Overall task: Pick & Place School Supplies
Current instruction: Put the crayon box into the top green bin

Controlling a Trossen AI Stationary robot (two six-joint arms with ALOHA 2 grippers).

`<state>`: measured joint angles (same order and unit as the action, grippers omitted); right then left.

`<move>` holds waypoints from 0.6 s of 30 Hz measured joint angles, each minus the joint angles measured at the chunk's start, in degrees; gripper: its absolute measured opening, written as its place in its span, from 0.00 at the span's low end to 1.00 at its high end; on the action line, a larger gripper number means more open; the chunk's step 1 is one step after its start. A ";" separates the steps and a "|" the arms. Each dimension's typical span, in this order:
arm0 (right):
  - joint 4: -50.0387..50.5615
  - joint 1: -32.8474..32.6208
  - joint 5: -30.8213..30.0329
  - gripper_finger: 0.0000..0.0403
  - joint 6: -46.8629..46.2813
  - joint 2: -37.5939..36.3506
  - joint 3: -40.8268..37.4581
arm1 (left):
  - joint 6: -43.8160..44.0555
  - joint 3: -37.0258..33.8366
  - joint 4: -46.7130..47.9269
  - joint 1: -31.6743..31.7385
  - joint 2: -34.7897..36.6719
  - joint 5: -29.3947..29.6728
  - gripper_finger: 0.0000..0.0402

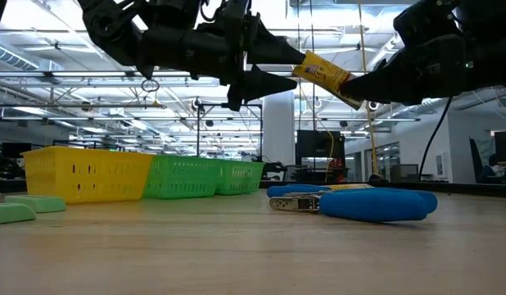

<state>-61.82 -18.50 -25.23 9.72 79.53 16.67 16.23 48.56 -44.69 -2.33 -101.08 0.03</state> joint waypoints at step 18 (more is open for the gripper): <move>0.00 0.00 0.10 0.21 -0.68 0.00 0.00 | -1.22 5.40 9.01 -1.10 0.04 -0.29 0.79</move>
<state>-61.82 -18.50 -25.14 9.04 79.53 16.67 15.01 53.95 -35.68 -3.43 -101.03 -0.26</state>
